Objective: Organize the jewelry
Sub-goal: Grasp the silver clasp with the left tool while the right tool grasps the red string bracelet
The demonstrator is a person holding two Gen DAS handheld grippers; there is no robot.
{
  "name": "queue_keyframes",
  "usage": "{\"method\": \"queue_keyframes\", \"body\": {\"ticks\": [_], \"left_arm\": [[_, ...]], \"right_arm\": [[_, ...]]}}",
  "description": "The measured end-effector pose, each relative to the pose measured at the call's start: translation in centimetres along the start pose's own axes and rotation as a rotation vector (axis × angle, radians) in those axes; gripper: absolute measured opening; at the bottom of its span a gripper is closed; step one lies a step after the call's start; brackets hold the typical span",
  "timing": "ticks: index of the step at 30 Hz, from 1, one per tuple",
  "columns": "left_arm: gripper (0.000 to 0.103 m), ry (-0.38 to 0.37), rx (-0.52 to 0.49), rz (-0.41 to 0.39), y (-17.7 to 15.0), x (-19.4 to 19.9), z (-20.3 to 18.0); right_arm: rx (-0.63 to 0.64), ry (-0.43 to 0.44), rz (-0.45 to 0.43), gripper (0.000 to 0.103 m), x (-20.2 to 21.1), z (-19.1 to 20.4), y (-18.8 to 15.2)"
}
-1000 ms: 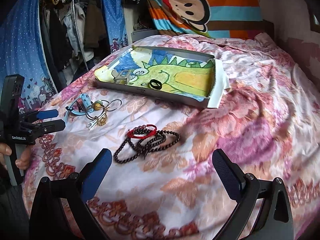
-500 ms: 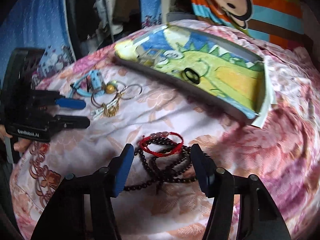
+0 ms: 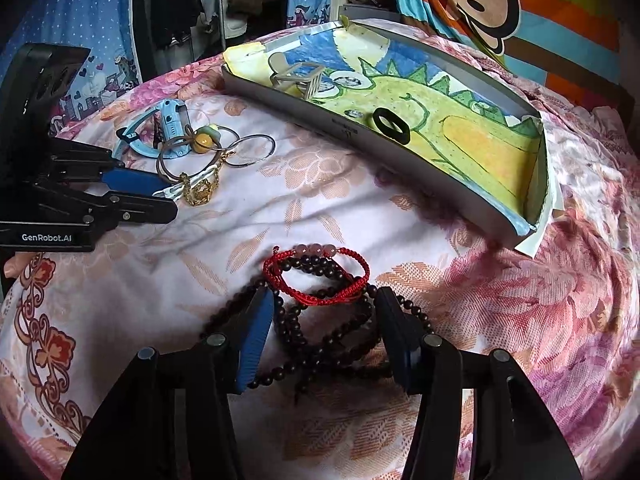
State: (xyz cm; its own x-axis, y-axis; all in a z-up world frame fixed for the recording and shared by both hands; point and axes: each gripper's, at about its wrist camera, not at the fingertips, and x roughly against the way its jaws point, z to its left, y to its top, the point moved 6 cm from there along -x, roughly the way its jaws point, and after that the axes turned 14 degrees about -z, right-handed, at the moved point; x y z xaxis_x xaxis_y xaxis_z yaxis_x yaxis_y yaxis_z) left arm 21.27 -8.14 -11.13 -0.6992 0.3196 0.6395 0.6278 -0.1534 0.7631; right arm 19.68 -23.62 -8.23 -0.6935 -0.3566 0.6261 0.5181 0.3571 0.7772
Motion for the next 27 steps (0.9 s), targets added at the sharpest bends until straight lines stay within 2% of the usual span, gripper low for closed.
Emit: {"method": "queue_keyframes", "body": {"ticks": [2, 3, 8, 16, 19, 27], "left_arm": [[0.017, 0.002, -0.002, 0.0, 0.0, 0.0, 0.0], [0.015, 0.003, -0.003, -0.001, 0.0, 0.1, 0.0], [0.015, -0.01, 0.017, 0.008, 0.0, 0.4, -0.1], [0.015, -0.086, 0.07, 0.049, -0.4, 1.9, -1.6], [0.015, -0.125, 0.108, 0.053, -0.6, 2.7, -2.0], [0.015, -0.161, 0.149, 0.036, -0.5, 4.0, -2.5]], "right_arm": [[0.006, 0.001, -0.002, 0.028, 0.0, 0.2, 0.0], [0.006, 0.002, -0.004, 0.026, 0.0, 0.1, 0.0], [-0.014, 0.006, -0.033, 0.006, 0.4, -0.2, 0.4], [-0.031, 0.01, -0.077, 0.002, 1.1, -0.4, 0.9], [-0.028, 0.017, -0.086, 0.002, 1.3, -0.2, 1.1], [-0.02, 0.012, -0.153, 0.001, 3.3, 0.5, 2.2]]}}
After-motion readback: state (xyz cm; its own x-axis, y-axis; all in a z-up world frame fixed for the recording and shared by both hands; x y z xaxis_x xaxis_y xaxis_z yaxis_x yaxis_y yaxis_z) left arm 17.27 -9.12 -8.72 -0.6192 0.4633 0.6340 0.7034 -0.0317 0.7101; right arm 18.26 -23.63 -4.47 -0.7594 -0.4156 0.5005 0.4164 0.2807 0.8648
